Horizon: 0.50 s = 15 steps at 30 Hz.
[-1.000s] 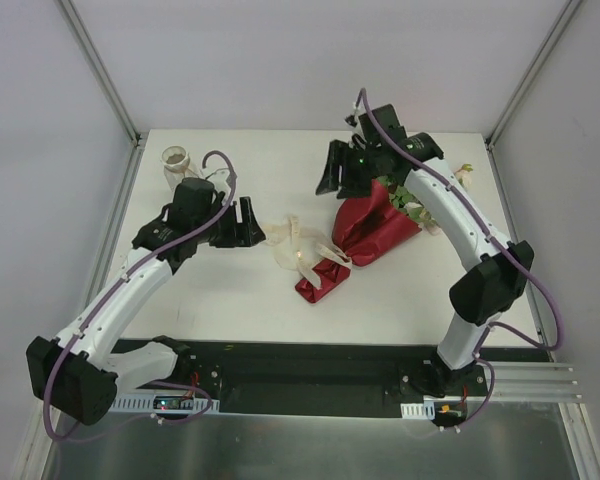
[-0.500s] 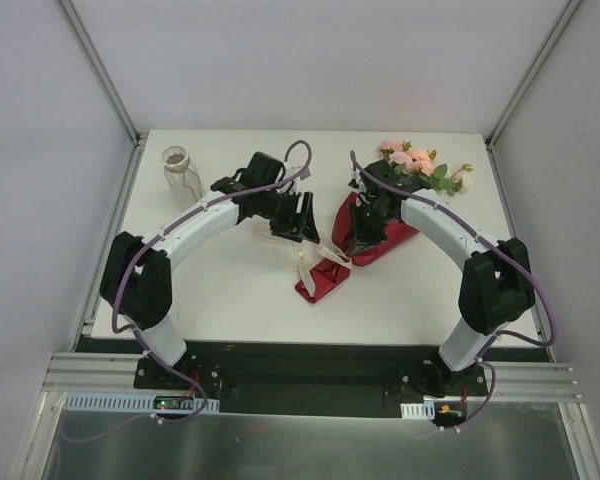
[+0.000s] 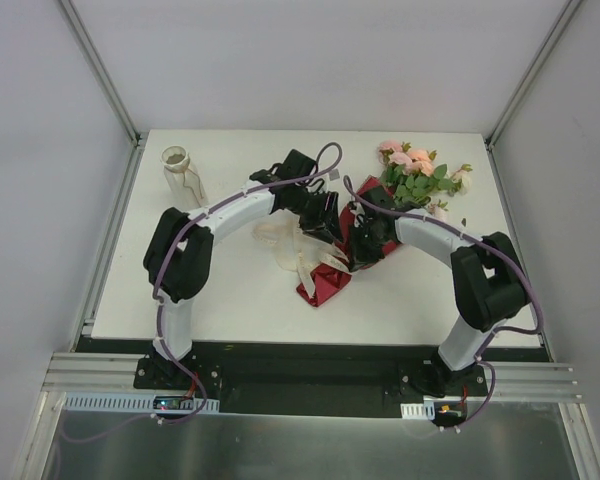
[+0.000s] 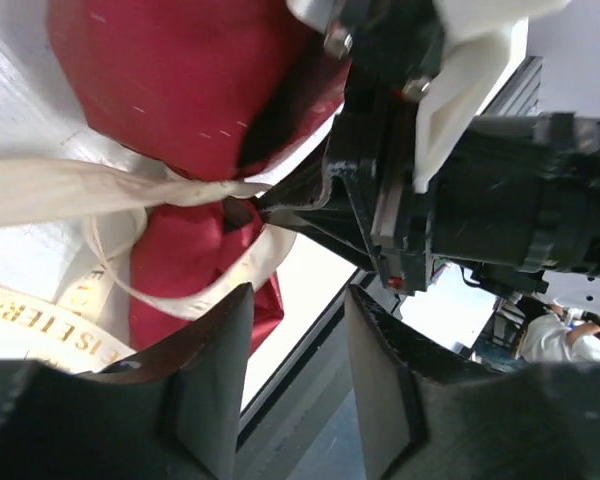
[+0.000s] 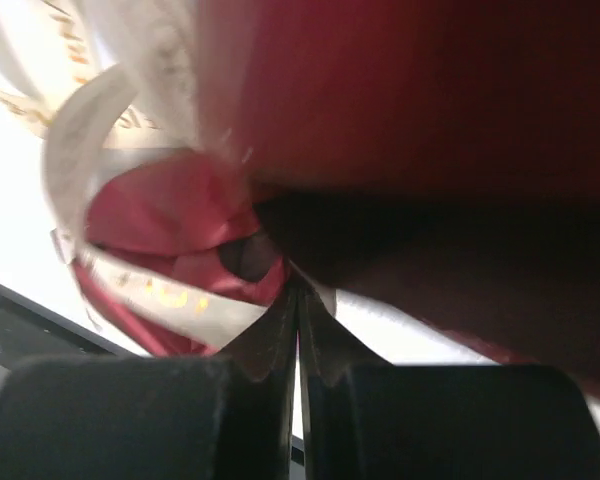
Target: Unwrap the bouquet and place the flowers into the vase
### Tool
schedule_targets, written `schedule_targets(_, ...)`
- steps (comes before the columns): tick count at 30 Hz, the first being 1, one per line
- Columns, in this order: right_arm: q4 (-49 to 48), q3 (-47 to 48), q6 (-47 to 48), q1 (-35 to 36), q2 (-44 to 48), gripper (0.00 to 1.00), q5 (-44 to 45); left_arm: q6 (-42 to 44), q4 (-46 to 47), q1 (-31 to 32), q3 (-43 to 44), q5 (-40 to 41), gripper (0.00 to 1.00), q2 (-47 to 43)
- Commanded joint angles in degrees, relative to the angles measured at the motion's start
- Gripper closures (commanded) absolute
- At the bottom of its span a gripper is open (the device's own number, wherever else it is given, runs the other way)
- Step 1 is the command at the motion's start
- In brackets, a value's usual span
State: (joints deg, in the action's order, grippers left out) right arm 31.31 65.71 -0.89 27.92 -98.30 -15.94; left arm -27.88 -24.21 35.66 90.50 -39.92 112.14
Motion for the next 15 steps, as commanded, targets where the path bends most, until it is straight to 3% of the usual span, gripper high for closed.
schedule_targets(1,-4.76,-6.02,-1.22,-0.15,3.46,0.96,-1.55,-3.14,0.91,0.90,2.93,-0.07,0.67,2.47)
schedule_targets(5,-6.17,-8.50,-2.19,-0.24,5.66,0.95,-1.63,-3.15,2.14,2.31,-0.31,0.20,0.75,2.56)
schedule_targets(15,-4.77,-5.34,-0.52,-0.59,9.71,0.91,1.62,-1.30,3.46,3.98,-7.79,-0.15,0.85,3.17)
